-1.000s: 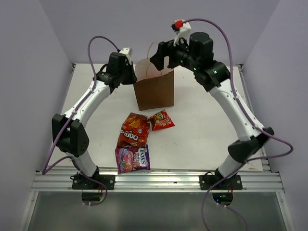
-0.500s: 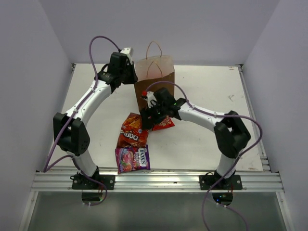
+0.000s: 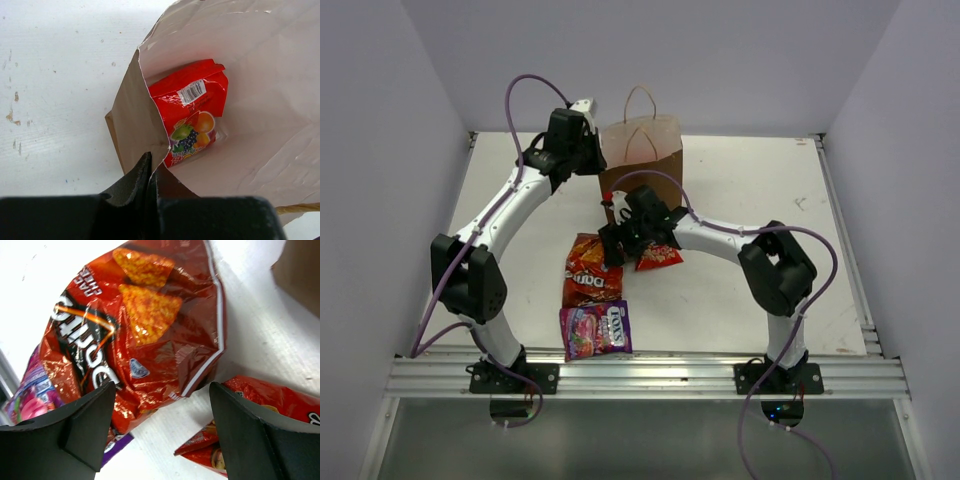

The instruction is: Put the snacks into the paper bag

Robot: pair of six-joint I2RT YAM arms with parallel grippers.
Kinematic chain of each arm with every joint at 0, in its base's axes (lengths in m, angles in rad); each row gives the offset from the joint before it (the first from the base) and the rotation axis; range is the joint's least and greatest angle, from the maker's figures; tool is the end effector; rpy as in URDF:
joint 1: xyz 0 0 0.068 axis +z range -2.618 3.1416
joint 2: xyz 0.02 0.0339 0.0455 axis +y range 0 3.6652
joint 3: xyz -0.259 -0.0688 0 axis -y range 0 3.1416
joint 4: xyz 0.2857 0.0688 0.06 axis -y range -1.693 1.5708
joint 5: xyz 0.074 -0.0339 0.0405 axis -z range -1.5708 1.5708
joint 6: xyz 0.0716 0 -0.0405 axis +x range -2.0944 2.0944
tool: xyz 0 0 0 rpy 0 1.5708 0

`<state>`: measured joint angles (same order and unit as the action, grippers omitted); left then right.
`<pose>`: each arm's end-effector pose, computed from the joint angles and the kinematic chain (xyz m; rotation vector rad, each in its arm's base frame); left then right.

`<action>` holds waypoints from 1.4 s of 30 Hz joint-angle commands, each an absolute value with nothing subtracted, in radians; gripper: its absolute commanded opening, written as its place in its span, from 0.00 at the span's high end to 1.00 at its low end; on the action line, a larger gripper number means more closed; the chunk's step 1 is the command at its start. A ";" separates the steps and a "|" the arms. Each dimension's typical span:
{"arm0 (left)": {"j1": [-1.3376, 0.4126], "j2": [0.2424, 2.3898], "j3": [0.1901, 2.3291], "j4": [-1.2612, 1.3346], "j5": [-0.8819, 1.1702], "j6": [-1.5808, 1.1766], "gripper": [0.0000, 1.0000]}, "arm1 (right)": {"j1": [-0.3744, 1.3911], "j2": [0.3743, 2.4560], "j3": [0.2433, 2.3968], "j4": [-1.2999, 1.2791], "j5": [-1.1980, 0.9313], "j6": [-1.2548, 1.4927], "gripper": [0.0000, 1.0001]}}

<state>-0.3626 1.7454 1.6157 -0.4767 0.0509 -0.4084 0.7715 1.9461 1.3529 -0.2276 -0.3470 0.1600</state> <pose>0.4434 -0.1721 0.3082 -0.0213 2.2190 -0.4890 0.3283 0.3533 0.1411 -0.9152 2.3277 0.8318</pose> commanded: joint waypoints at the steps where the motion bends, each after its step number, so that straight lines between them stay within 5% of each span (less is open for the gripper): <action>1: -0.370 1.730 1.641 -0.489 0.049 -0.397 0.94 | 0.770 1.945 1.394 -0.187 -0.275 0.118 0.21; 8: -0.370 1.726 1.635 -0.491 0.058 -0.390 0.94 | 0.782 2.065 1.436 -0.111 -0.255 0.141 0.26; 9: -0.370 1.726 1.637 -0.492 0.060 -0.388 0.94 | 0.784 2.081 1.448 -0.109 -0.253 0.144 0.35; 10: -0.370 1.726 1.635 -0.494 0.060 -0.387 0.94 | 0.785 2.114 1.463 -0.117 -0.255 0.147 0.59; 13: -0.370 1.724 1.631 -0.492 0.064 -0.382 0.94 | 0.787 2.111 1.497 -0.135 -0.233 0.143 1.00; 19: -0.370 1.729 1.632 -0.479 0.060 -0.374 0.94 | 0.790 1.843 1.541 -0.316 -0.154 0.039 1.00; 28: -0.370 1.749 1.647 -0.466 0.058 -0.365 0.95 | 0.790 1.701 2.156 -0.707 0.087 -0.057 1.00; 32: -0.370 1.755 1.647 -0.460 0.071 -0.368 0.95 | 0.784 1.761 2.362 -0.594 0.204 -0.113 1.00; 42: -0.370 1.759 1.670 -0.465 0.066 -0.364 0.96 | 0.602 1.914 2.413 -0.250 0.177 -0.061 1.00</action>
<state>-0.3626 1.7519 1.6409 -0.4568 0.0509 -0.3786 0.6636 1.8359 2.4157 -0.3840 0.1799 -0.0883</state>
